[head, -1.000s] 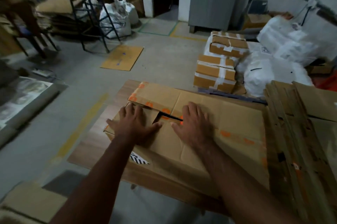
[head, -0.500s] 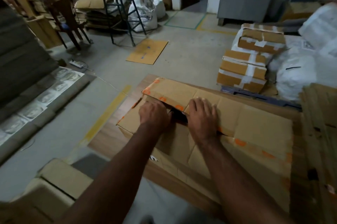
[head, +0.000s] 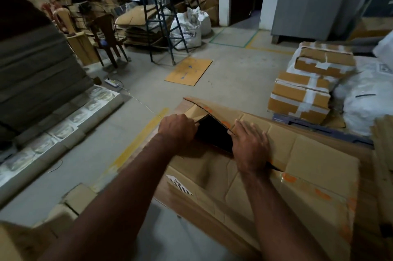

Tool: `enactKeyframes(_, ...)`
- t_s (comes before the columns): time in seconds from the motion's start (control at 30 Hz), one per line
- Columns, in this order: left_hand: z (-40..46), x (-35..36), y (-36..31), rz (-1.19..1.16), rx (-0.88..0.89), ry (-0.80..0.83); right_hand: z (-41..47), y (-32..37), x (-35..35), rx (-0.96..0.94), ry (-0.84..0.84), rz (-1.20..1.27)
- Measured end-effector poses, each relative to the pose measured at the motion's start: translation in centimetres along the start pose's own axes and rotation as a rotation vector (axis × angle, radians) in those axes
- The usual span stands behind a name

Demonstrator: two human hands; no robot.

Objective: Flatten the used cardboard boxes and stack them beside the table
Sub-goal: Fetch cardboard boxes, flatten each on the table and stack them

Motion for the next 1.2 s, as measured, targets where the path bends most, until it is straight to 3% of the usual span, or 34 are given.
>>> enactKeyframes(0.37,2.3,-0.7,5.2,-0.225,-0.154,-0.056,0.5,0.2,-0.8,0.038,0.039,0.045)
enactKeyframes(0.73,9.1,1.3,10.7,-0.487,-0.211,0.139,1.5,0.7,-1.1,0.086,0.108,0.03)
enactKeyframes(0.9,12.2,6.4,14.8,-0.554,-0.424,0.273,-0.3,1.1,-0.7,-0.045,0.276,-0.036)
enactKeyframes(0.97,12.3,9.6,14.7,-0.526,-0.37,0.31,0.2,1.0,-0.5,-0.02,0.39,-0.032)
enactKeyframes(1.07,10.9,12.1,11.1,-0.492,-0.134,0.273,1.5,2.1,-1.3,0.061,0.54,-0.021)
enactKeyframes(1.13,9.4,13.5,8.1,-0.617,-0.013,0.368,1.6,3.9,-1.6,0.105,0.603,-0.068)
enactKeyframes(1.2,8.1,15.3,6.5,-0.863,0.023,0.566,1.0,5.6,-1.7,0.135,0.689,-0.143)
Point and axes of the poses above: each hand's wrist, its own z-axis towards the middle knuckle, its own x-axis out of the palm, y = z × x, the point moved 3 cm from there along z, towards the middle knuckle, and after that the axes turned 14 degrees about -x, right-handed, at the moved point
